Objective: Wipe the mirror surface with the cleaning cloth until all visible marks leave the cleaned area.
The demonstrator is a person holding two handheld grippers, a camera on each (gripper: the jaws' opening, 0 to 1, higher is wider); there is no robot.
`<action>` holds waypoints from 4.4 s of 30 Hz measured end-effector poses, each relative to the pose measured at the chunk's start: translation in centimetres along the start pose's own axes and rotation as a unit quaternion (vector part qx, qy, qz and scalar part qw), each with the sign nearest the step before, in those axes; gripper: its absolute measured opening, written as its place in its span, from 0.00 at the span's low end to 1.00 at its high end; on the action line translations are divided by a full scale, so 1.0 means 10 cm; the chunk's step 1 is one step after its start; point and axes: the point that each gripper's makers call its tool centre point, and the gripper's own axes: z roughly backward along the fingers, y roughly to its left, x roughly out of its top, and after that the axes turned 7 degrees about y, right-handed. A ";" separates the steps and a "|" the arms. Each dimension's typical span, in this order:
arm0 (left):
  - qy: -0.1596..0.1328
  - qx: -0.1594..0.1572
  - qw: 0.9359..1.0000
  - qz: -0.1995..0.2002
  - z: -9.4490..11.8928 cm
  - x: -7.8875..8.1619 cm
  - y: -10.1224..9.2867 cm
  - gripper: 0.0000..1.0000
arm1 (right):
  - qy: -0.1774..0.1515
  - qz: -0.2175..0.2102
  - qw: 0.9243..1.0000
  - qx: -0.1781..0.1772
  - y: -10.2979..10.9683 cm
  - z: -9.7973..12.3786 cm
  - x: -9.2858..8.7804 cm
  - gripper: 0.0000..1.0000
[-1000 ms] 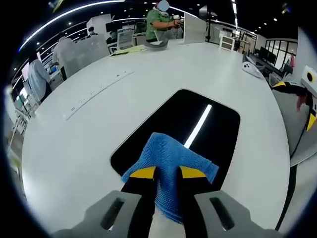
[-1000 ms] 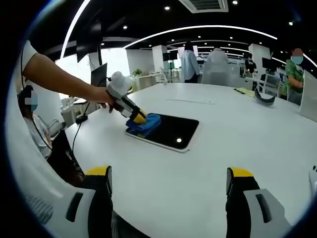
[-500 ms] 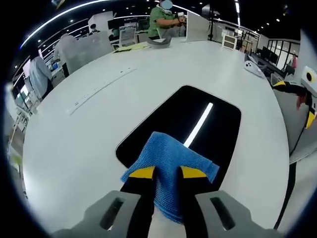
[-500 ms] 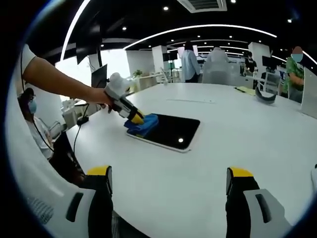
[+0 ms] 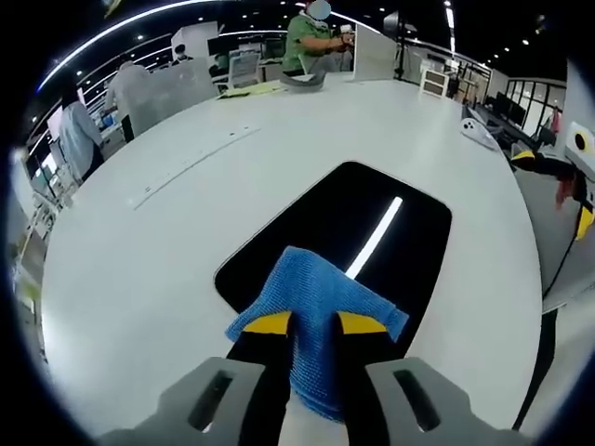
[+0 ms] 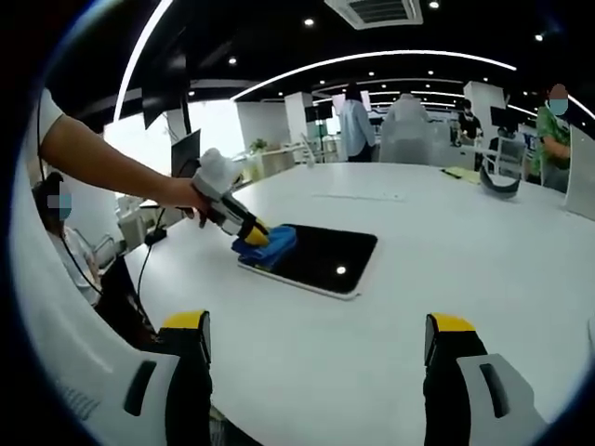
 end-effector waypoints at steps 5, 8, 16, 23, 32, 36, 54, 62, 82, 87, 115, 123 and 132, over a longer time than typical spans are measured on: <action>-0.002 -0.002 1.000 0.006 0.00 0.00 -0.02 0.16 | 0.005 0.001 1.000 0.000 0.02 0.02 -0.05 0.96; -0.003 -0.006 1.000 0.009 0.01 -0.02 -0.06 0.16 | 0.007 0.001 1.000 0.000 0.04 0.03 -0.08 0.96; 0.002 -0.015 1.000 0.001 0.04 -0.08 -0.17 0.17 | 0.010 0.002 1.000 0.006 0.08 0.00 -0.10 0.96; -0.001 -0.013 1.000 0.001 0.05 -0.10 -0.19 0.17 | 0.002 0.004 1.000 0.006 0.07 -0.01 -0.03 0.96; -0.002 -0.010 1.000 -0.016 0.07 -0.13 -0.28 0.19 | 0.003 -0.001 1.000 0.006 0.08 0.01 -0.09 0.96; -0.003 -0.010 1.000 -0.019 0.07 -0.13 -0.26 0.20 | 0.005 -0.003 1.000 0.007 0.10 0.00 -0.10 0.96; 0.001 -0.018 1.000 -0.011 0.05 -0.10 -0.27 0.21 | -0.005 0.000 1.000 0.004 0.19 -0.01 -0.02 0.96; 0.003 -0.016 1.000 -0.004 0.04 -0.08 -0.30 0.21 | 0.000 0.006 1.000 0.005 0.20 0.01 -0.04 0.96; 0.003 -0.030 1.000 0.000 -0.05 0.04 -0.44 0.24 | 0.002 0.011 1.000 0.008 0.14 0.06 0.01 0.96; 0.005 -0.031 1.000 -0.003 -0.06 0.06 -0.47 0.24 | 0.002 0.009 1.000 0.005 0.11 0.06 0.00 0.96; 0.025 -0.033 0.999 0.004 -0.15 0.19 -0.63 0.27 | 0.016 0.000 1.000 0.024 0.11 0.06 -0.12 0.95; 0.023 -0.034 0.999 0.011 -0.19 0.25 -0.67 0.26 | 0.015 -0.010 1.000 0.024 0.05 0.09 -0.17 0.95; 0.019 -0.037 0.999 0.017 -0.22 0.32 -0.69 0.25 | 0.013 -0.014 1.000 0.025 0.04 0.08 -0.14 0.95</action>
